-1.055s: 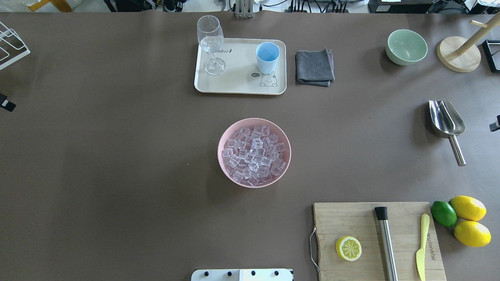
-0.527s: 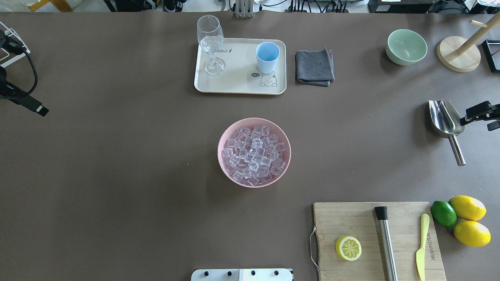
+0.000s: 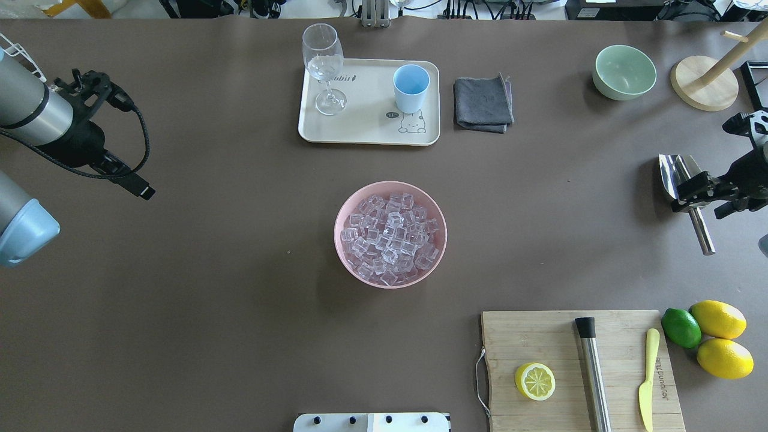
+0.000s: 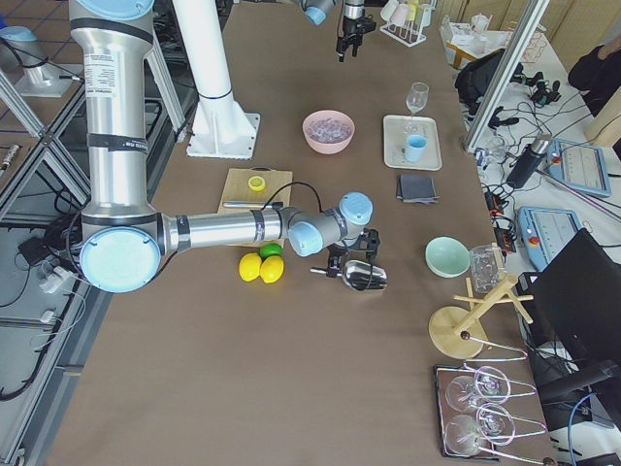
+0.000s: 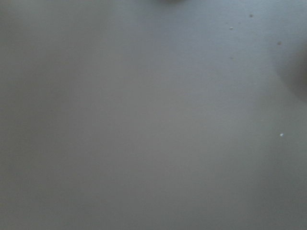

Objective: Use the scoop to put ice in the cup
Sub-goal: 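Reach the left gripper to the pink bowl rim while the right grasps the scoop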

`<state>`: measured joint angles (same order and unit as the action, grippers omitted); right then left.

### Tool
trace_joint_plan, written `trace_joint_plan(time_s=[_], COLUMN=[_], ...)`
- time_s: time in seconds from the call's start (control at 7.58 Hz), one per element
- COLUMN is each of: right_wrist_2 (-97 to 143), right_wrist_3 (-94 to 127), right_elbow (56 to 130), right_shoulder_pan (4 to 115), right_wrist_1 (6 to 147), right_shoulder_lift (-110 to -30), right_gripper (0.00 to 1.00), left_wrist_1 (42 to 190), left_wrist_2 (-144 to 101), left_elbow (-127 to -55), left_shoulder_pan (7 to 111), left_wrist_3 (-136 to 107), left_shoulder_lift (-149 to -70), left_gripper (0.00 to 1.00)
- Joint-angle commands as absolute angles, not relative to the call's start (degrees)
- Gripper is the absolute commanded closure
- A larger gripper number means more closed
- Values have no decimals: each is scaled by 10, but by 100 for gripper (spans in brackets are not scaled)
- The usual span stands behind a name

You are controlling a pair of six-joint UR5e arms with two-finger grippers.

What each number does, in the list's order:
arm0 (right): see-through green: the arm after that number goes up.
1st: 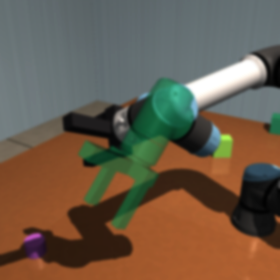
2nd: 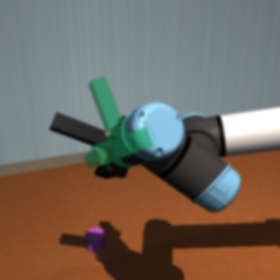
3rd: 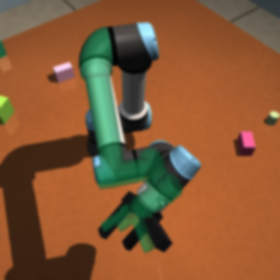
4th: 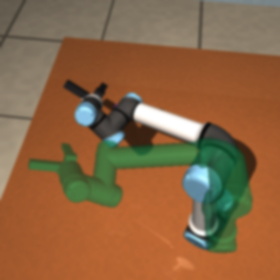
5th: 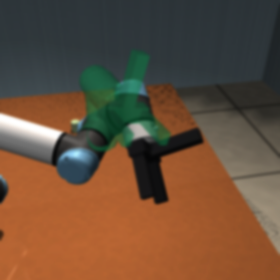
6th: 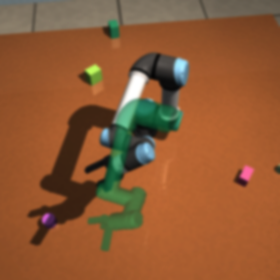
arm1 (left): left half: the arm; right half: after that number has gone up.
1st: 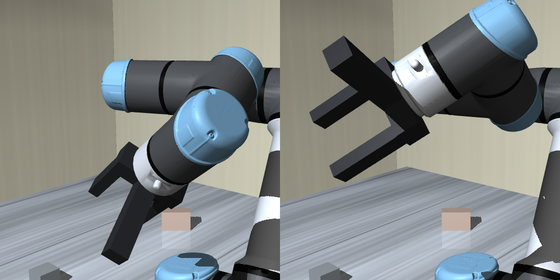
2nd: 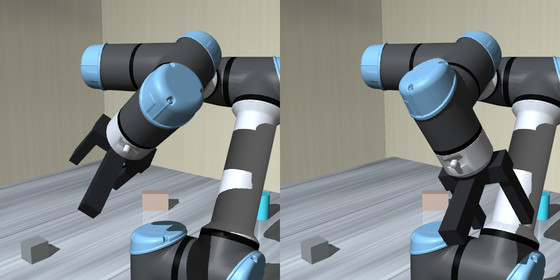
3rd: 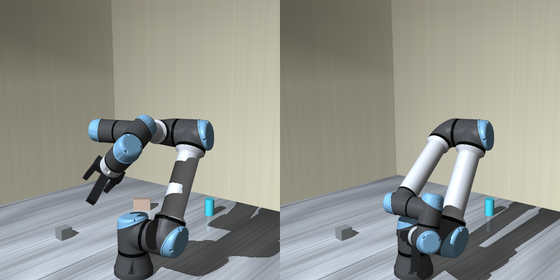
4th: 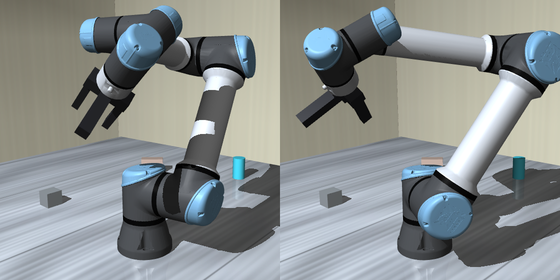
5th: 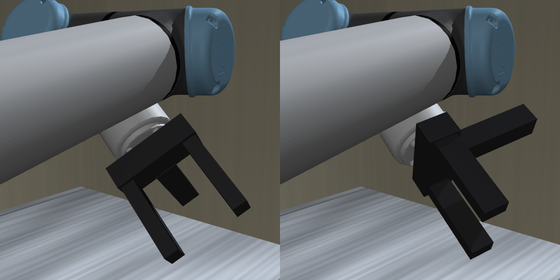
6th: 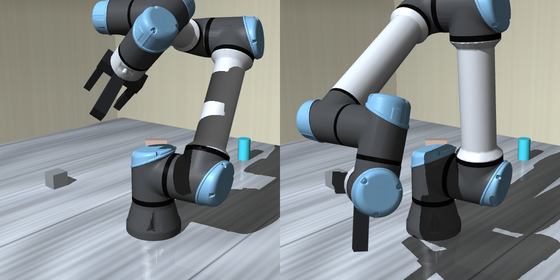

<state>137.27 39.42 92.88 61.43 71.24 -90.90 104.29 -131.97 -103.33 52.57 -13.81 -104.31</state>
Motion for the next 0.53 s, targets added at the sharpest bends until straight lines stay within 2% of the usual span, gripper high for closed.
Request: trace_joint_plan(time_s=[0.0,0.4], right_wrist_2=[1351,1347], right_wrist_3=[388,369], right_elbow=[937,943], right_shoulder_pan=[587,586], right_wrist_1=[739,743], right_shoulder_lift=[-918,-941], right_gripper=[0,0], left_wrist_1=[1153,1300], left_wrist_2=[-1327,-1321], left_elbow=[-1034,-994], left_shoulder_pan=[477,454], left_wrist_3=[-137,-132], left_shoulder_lift=[-1049,-1056], left_gripper=[2,2])
